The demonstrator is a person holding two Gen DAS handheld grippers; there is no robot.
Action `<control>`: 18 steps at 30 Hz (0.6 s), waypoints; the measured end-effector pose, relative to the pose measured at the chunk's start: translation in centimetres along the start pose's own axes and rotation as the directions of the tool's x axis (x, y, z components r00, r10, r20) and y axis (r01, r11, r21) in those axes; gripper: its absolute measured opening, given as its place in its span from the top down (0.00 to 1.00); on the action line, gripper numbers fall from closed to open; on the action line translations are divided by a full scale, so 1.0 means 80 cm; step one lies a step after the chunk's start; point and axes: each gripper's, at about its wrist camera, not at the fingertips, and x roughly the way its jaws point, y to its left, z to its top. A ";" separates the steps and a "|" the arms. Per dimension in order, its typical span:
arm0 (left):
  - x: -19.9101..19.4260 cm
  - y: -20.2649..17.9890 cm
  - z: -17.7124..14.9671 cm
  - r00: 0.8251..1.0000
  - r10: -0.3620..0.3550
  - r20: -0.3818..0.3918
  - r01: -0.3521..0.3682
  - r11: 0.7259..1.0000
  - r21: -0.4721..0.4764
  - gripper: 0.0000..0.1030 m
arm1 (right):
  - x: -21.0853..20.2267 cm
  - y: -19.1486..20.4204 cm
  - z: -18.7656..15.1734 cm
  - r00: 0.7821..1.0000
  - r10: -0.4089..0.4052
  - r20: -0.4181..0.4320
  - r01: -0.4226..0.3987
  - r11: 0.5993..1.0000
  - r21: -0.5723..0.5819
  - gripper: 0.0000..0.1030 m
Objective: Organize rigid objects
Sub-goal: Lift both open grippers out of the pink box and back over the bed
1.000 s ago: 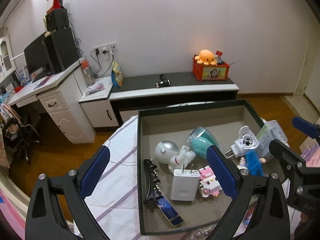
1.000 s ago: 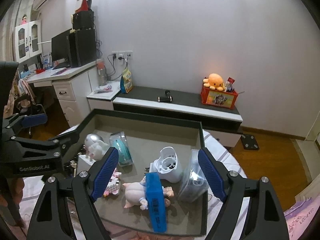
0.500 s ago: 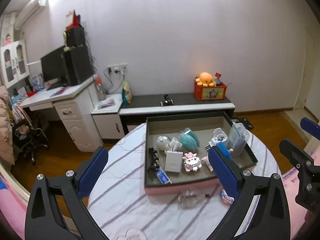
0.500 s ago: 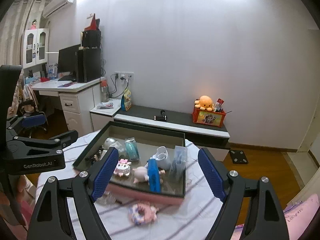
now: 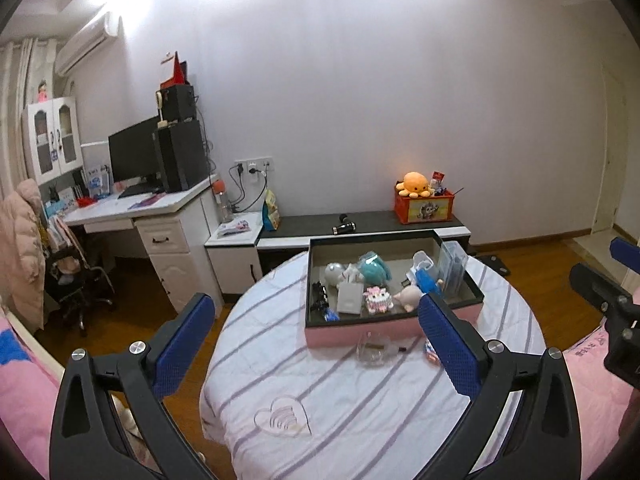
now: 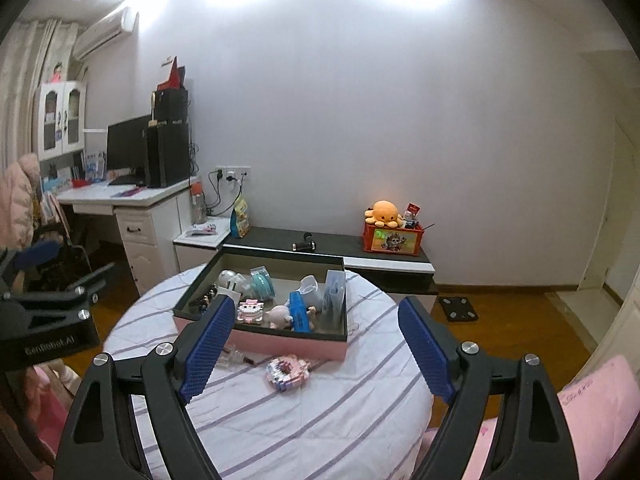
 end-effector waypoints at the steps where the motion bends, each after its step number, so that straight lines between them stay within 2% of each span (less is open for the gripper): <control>1: -0.003 0.002 -0.003 1.000 -0.005 -0.002 0.005 1.000 -0.005 0.00 | -0.004 0.001 -0.001 1.000 -0.002 0.002 0.002 1.000 0.003 0.17; 7: -0.017 0.009 -0.015 0.999 0.038 -0.001 -0.038 0.999 -0.020 0.00 | -0.019 0.002 -0.011 0.999 -0.040 0.014 0.040 0.999 0.029 0.17; 18: -0.007 -0.003 -0.014 1.000 -0.001 -0.028 0.002 1.000 0.019 0.00 | -0.016 0.003 -0.013 0.998 -0.057 0.001 0.057 0.998 0.003 0.17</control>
